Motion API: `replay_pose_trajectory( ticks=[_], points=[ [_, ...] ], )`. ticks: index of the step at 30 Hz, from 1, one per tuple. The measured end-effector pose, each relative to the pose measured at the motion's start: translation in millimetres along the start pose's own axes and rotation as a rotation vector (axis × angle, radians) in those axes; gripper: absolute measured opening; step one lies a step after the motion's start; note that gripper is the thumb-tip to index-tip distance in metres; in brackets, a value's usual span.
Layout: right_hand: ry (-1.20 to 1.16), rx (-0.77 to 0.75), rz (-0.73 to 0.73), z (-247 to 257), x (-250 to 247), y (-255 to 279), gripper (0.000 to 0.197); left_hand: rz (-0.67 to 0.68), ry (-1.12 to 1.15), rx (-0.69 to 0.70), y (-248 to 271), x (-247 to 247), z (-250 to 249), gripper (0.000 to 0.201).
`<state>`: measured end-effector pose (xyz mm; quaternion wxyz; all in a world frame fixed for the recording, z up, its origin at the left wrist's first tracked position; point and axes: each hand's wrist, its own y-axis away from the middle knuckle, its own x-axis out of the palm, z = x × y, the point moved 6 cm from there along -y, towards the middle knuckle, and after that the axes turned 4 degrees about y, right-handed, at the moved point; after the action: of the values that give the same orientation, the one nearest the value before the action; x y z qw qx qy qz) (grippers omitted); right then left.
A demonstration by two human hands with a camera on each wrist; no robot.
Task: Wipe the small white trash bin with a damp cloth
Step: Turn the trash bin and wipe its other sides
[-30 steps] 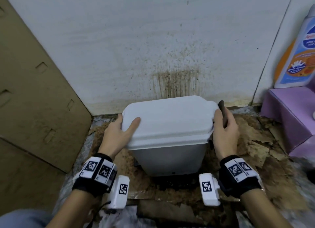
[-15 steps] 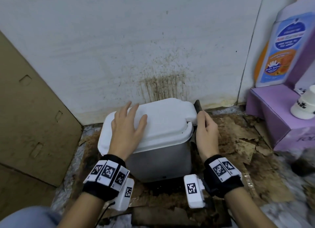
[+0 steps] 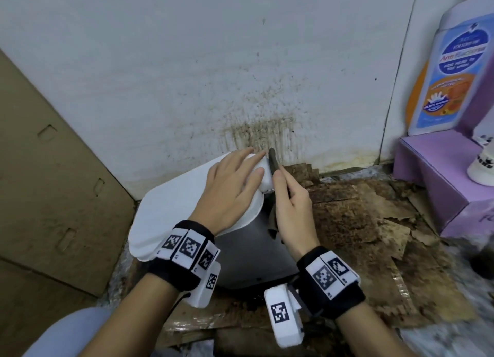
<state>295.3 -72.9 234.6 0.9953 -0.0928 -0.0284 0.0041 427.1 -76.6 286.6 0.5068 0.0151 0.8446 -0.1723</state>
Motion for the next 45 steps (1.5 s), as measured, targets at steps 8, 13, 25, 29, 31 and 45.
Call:
replay_pose_trajectory(
  ticks=[8, 13, 25, 29, 31, 45],
  points=[
    [-0.046, 0.115, -0.123, -8.2, 17.0, -1.5, 0.043, -0.014, 0.035, -0.009, 8.0, -25.0, 28.0, 0.049],
    [0.123, 0.115, 0.043, -8.2, 47.6, 7.0, 0.049, -0.033, 0.049, -0.003, 12.1, -30.6, 35.0, 0.054],
    [0.636, -0.215, 0.053, -23.7, 78.1, 20.1, 0.057, -0.103, 0.07, -0.028, 20.3, -48.1, 53.3, 0.048],
    [0.488, -0.21, 0.1, -35.8, 87.9, 22.8, 0.055, -0.12, 0.074, -0.034, 24.8, -50.7, 53.8, 0.045],
    [0.424, -0.19, 0.108, -44.7, 90.1, 21.3, 0.056, -0.124, 0.07, -0.037, 25.8, -51.4, 54.4, 0.044],
    [0.367, 0.283, -0.044, -183.4, 10.0, 26.3, 0.055, -0.153, 0.072, -0.025, 30.7, -55.5, 59.0, 0.044]
  ],
)
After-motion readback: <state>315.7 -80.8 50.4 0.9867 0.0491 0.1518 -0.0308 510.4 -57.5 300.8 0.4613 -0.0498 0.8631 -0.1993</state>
